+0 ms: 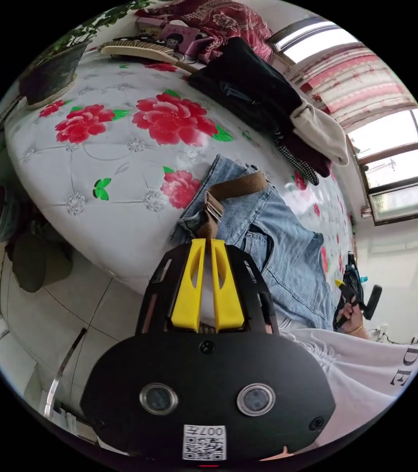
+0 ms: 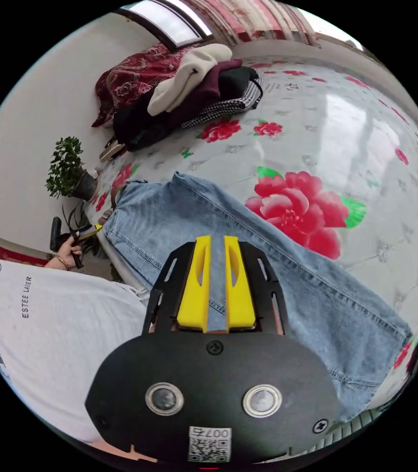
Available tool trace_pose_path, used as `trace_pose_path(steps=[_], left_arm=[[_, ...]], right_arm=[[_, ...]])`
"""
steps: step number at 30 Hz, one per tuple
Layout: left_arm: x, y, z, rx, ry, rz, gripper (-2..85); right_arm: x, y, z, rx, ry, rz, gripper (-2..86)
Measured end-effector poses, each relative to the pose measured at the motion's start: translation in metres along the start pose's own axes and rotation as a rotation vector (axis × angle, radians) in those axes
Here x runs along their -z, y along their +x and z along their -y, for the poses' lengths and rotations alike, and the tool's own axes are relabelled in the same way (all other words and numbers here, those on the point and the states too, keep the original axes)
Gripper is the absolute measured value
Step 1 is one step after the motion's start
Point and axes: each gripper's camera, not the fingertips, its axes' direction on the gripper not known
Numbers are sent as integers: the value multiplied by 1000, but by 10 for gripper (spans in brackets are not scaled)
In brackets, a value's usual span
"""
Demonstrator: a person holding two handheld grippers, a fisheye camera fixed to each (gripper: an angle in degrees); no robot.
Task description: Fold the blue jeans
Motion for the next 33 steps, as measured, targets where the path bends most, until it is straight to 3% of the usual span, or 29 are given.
trace_pose_path(steps=[7,10,16,20,25,29,33], left_arm=[[49,-7,-8,7,108,81,-6],[58,14,0,-92,132,94,-9],[7,97,26,-362,16,73,-10],[-43,125,35,-414,-87,97,-10],[-74,132,38,-417,-155,132,-10],[-80,136,34,-408,-151,127,-10],[-83,141,27,-430,-132,145,-10]], right_arm=[[-2,-3,100,177,-36,80,73],[-23,3,132,221,-114,104,85],[-69,23,157,226,-399,215,97],[-61,46,195,92,-495,405,103],[-67,71,237,-45,-576,446,107],[-104,111,251,-460,-584,745,111],[-116,133,256,-576,-579,715,68]])
